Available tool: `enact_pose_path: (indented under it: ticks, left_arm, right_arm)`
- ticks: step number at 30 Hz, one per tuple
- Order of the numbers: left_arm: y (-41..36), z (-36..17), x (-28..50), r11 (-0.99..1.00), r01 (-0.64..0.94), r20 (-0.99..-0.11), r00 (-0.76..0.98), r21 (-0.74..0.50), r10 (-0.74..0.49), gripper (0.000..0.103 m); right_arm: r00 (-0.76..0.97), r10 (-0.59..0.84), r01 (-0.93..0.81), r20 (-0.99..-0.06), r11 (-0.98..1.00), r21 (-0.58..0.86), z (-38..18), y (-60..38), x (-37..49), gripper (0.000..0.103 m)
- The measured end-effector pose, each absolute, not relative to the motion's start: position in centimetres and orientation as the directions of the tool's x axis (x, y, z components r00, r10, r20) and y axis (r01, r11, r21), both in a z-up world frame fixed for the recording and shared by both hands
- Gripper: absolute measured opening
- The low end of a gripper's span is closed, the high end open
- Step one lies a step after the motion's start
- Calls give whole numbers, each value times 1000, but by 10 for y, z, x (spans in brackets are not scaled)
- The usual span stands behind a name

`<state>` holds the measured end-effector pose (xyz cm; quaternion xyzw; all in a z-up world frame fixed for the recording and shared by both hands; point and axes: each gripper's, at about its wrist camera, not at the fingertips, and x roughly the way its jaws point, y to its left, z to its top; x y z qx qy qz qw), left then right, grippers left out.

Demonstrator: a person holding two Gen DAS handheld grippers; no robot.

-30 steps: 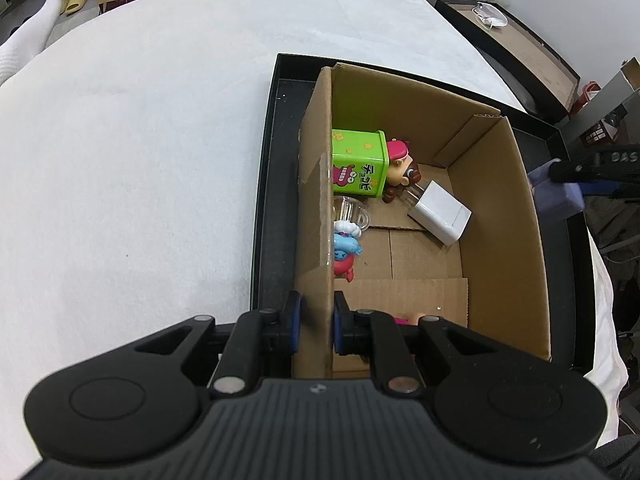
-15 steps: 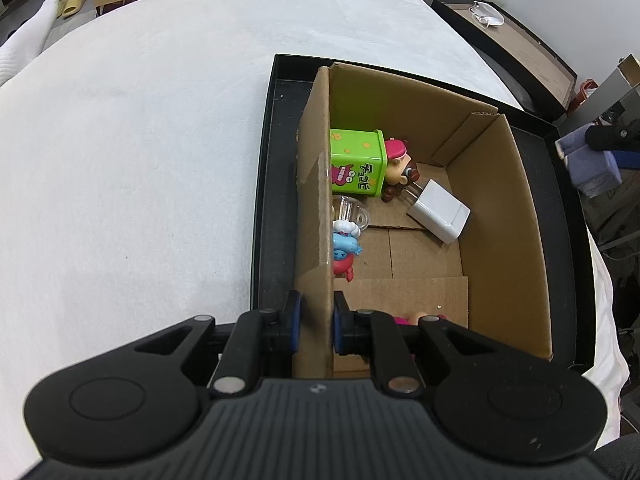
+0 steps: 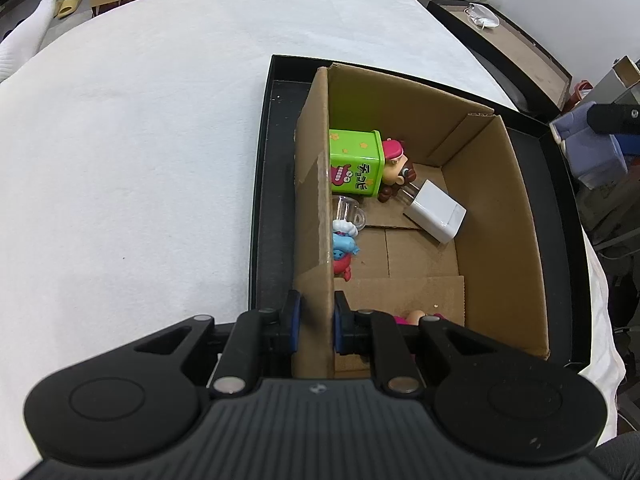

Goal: Organize rigid objects
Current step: 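Carry the lavender charger into the box and release with the right tool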

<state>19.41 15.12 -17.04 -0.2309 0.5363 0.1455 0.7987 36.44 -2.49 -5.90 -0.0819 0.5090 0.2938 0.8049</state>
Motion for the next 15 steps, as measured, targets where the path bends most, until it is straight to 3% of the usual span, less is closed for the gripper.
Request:
enact_pose_path:
  ticks: [15]
  left_arm:
    - [151, -169, 189, 854, -468, -917, 399, -227, -25, 15]
  right_arm:
    - [251, 420, -613, -872, 767, 192, -73, 16, 328, 43]
